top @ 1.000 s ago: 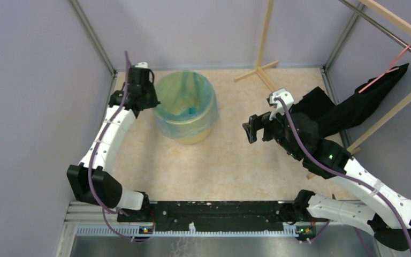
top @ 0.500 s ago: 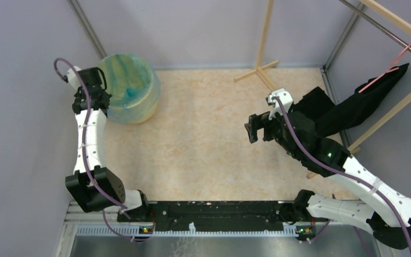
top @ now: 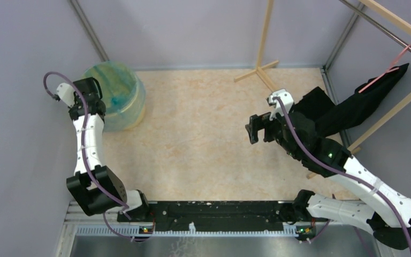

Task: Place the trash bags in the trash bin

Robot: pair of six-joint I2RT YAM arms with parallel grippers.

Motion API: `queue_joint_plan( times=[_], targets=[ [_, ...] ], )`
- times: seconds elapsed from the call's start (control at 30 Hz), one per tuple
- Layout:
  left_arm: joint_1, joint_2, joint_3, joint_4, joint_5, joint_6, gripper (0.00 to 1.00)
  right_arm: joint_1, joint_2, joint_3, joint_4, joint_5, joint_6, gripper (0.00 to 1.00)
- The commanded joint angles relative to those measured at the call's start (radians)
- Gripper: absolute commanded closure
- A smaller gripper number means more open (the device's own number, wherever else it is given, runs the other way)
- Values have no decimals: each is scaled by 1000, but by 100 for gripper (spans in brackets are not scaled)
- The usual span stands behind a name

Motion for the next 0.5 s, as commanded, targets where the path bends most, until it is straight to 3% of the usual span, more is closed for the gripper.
queue_joint_plan(
  times=[0.0,0.03,0.1,0.2,0.27,0.37,0.47],
  targets=[
    [0,-60,-9,84,-9,-46,77,9,-17,56,10,-7,17,1],
    [-1,-66,-9,84,-4,-48,62,9,-17,63,8,-13,19,1],
    [-1,-85,-8,96,11,-33,42,9,-20,87,8,-32,18,1],
    [-1,-126,-1,115,33,-9,20,9,-29,131,7,-40,5,1],
    [-1,-152,22,108,53,0,10,9,-36,164,1,-36,-11,1],
    [0,-206,68,113,148,32,3,9,-47,218,-7,-27,-37,1],
    [-17,-269,100,252,469,164,2,9,-64,281,-16,-52,-73,1]
  ],
)
